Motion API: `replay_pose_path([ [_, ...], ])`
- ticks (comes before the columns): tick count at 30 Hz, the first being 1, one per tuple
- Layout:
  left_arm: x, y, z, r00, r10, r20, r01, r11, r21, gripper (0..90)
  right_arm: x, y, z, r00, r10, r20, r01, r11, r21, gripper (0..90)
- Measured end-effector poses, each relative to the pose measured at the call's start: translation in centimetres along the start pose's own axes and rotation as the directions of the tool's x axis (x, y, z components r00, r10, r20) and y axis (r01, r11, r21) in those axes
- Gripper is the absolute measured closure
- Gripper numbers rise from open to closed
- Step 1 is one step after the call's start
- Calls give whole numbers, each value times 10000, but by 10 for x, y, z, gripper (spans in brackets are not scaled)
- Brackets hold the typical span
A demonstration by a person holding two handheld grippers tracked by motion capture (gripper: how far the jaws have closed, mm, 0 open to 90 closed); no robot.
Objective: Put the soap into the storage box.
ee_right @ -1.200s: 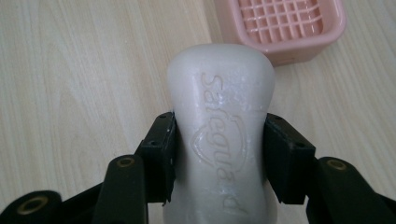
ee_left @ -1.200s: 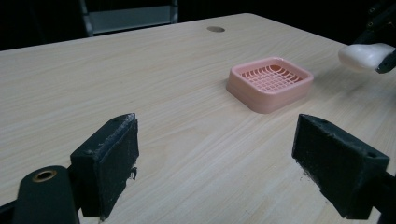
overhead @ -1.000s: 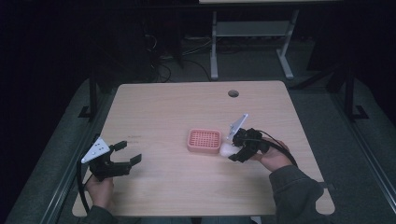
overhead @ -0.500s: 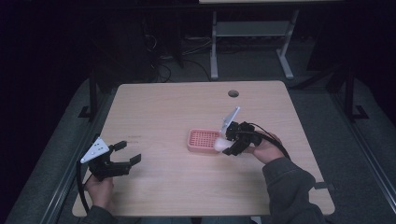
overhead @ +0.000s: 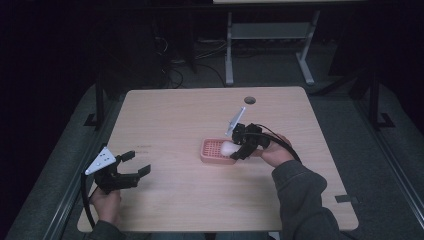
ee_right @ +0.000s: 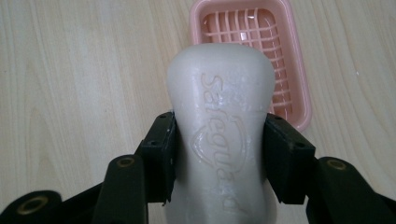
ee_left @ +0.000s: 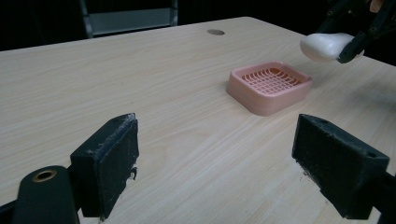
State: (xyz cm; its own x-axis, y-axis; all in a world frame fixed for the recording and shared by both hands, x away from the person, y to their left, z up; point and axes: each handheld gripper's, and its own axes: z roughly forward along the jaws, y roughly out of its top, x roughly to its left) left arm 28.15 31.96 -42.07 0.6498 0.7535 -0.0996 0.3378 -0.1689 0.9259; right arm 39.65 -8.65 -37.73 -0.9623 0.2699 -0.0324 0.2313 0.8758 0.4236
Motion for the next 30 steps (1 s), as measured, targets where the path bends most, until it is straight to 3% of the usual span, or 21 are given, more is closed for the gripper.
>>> replay_pose_path([
  [30, 1, -1, -1, 10000, -85, 4, 85, 10000, 8, 140, -21, 21, 41, 9992, 239, -336, -230, 9994, 263, 487],
])
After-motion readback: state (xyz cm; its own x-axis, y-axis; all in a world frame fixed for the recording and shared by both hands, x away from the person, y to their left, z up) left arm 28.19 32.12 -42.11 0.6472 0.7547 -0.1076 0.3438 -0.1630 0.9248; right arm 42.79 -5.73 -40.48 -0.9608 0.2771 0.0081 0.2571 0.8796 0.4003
